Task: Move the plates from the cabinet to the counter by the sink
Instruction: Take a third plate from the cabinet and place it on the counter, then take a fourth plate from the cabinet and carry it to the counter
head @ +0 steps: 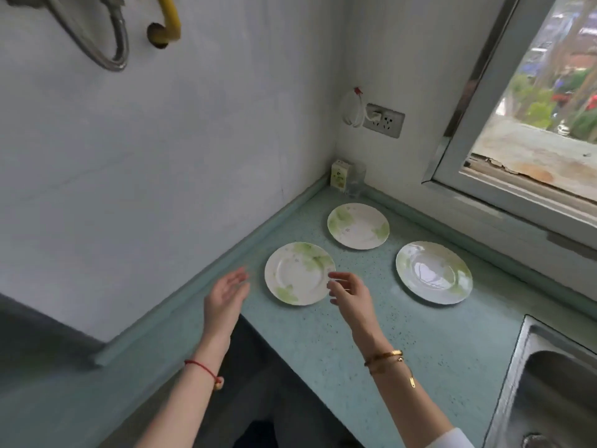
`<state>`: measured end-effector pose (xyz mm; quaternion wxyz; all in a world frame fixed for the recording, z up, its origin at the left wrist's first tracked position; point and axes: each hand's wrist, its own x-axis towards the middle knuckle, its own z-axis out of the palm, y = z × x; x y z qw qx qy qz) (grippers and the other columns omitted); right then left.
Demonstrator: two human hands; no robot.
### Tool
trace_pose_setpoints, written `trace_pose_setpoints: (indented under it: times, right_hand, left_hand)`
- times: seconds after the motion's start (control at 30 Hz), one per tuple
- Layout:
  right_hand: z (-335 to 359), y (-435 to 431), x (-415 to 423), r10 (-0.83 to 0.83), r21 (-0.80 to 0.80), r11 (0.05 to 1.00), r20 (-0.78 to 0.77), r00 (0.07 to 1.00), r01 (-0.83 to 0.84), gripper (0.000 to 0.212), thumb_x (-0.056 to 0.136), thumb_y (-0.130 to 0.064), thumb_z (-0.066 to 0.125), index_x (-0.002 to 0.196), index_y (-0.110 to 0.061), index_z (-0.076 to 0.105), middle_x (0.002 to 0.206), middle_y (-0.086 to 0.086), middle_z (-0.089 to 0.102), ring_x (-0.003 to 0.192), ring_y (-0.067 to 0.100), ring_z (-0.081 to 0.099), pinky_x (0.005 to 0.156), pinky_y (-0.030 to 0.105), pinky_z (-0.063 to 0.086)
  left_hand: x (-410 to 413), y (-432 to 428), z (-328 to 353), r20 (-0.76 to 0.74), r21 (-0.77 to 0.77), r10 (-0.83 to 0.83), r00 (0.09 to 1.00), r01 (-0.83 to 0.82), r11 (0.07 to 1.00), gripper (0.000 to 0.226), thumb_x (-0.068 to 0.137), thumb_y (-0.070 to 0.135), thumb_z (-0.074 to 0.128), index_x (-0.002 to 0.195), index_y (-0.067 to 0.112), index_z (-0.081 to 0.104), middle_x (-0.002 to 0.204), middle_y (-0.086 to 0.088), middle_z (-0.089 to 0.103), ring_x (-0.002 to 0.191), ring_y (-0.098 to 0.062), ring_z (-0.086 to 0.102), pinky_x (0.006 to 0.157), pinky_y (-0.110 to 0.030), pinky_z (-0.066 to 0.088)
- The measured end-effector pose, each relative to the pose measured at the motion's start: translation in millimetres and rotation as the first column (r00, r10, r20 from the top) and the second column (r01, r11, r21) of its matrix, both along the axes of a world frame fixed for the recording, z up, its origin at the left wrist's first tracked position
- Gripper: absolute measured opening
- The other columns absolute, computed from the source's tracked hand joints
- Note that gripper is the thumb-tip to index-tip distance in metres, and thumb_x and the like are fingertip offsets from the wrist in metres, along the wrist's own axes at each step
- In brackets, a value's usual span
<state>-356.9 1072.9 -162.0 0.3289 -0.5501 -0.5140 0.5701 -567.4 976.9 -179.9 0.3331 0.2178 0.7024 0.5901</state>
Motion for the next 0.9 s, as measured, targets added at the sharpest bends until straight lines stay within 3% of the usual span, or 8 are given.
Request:
trace_pose_setpoints:
  times: [0.13,0.3,0.47,0.7,0.9]
  right_hand:
    - [10.6,-33.0,2.9,0.193,0.011,0.981,-0.032,0.981,-0.193,0.021,0.095,-0.017,0.057,0.115,-0.016,0.063,0.11,0.007,0.067,0.102,0.022,0.064,0.081,0.028,0.052]
    - [20.7,-85.6,-5.8,0.394,0.032,0.919,-0.06,0.917,-0.393,0.02,0.096,-0.016,0.055,0.115,-0.014,0.061,0.107,0.007,0.066,0.099,0.02,0.064,0.08,0.024,0.053]
    - [24.2,-148.1,-18.9,0.56,0.029,0.828,-0.081,0.825,-0.56,0.019,0.093,-0.01,0.057,0.11,-0.011,0.065,0.096,0.004,0.066,0.089,0.018,0.062,0.078,0.028,0.054]
    - [26.6,-261.3,-43.4,0.807,0.043,0.59,-0.058,0.588,-0.806,0.019,0.092,-0.013,0.059,0.109,-0.015,0.066,0.099,-0.001,0.067,0.094,0.015,0.063,0.086,0.034,0.055]
    - [33.0,-382.2,-66.4,0.946,0.069,0.325,-0.046,0.322,-0.943,0.017,0.094,-0.009,0.056,0.107,-0.013,0.066,0.096,-0.004,0.066,0.085,0.013,0.06,0.083,0.032,0.052]
  left_hand:
    - [27.1,-72.6,18.5,0.037,0.09,0.197,0.98,-0.2,0.976,0.029,0.091,0.005,0.065,0.114,0.023,0.066,0.122,0.0,0.07,0.111,-0.008,0.066,0.093,-0.024,0.054]
    - [57.1,-171.5,38.7,0.023,0.111,0.393,0.919,-0.393,0.913,0.028,0.092,0.007,0.066,0.116,0.022,0.066,0.12,0.005,0.07,0.119,-0.013,0.064,0.102,-0.033,0.05]
    - [84.4,-257.6,52.7,0.044,0.133,0.569,0.821,-0.57,0.811,0.032,0.094,0.002,0.061,0.126,0.009,0.063,0.127,-0.008,0.067,0.123,-0.024,0.062,0.106,-0.039,0.048]
    - [131.0,-387.3,65.3,0.02,0.165,0.781,0.624,-0.773,0.613,0.029,0.095,0.009,0.063,0.119,0.023,0.066,0.123,0.0,0.07,0.121,-0.018,0.064,0.101,-0.034,0.051]
    - [173.6,-507.1,72.3,0.016,0.142,0.941,0.339,-0.932,0.334,0.029,0.092,0.009,0.066,0.117,0.023,0.068,0.119,0.0,0.072,0.117,-0.014,0.066,0.108,-0.041,0.048]
